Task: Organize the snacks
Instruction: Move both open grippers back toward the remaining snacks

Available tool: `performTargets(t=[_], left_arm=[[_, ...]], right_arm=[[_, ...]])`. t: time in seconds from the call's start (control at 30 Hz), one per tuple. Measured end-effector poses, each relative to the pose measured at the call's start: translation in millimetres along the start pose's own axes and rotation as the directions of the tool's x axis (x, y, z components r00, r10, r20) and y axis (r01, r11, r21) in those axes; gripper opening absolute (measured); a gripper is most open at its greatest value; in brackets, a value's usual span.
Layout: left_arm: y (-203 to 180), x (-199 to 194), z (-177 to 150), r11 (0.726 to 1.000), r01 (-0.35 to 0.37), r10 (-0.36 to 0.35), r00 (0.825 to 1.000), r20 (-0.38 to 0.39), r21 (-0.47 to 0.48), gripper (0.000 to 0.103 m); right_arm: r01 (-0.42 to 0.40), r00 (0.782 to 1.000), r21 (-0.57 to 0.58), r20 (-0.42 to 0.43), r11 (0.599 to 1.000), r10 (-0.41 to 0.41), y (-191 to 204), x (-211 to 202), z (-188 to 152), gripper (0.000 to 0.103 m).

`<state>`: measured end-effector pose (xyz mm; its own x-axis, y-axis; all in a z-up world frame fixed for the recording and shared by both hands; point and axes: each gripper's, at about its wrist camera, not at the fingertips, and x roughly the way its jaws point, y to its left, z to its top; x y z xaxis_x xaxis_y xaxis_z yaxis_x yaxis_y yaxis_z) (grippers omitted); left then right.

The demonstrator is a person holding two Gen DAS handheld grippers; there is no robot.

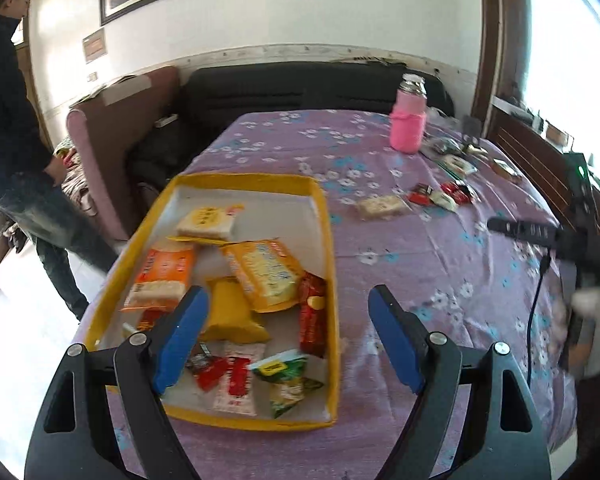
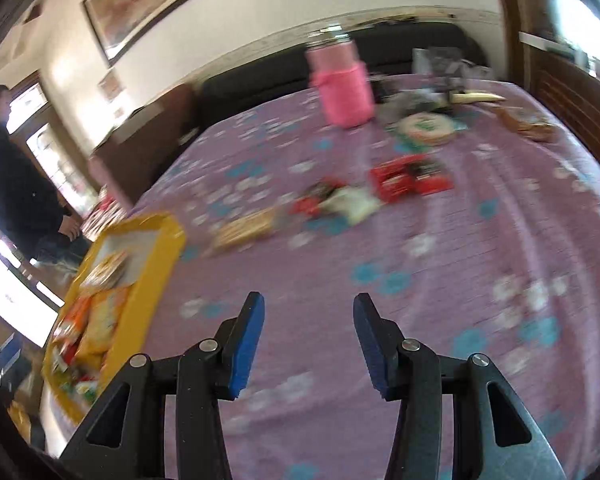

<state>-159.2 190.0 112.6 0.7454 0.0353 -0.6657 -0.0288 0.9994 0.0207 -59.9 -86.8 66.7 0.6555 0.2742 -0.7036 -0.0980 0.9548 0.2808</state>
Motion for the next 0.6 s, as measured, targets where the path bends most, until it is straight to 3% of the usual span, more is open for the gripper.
performTargets(t=[0.1,0.37,0.6], left_arm=[[-4,4,2,1.000,0.001,-0.001,1.000,-0.023,-0.003,0.083],[4,-6,4,0.998,-0.026,0.024,0.999,-0.040,-0.050,0.083],[-5,5,6,0.998,0.004,-0.008,0.997,-0.073,-0.061,0.083]], right_arm=[[0.015,1.000,0.024,0.003,1.000,-0.015,-18,5,16,0.050],[-0.012,1.000,0.021,0.025,1.000,0.012,-17,40,48,0.050],[-0.036,0.999,0.032,0.021,0.999,0.036,-22,46,43,0.050]])
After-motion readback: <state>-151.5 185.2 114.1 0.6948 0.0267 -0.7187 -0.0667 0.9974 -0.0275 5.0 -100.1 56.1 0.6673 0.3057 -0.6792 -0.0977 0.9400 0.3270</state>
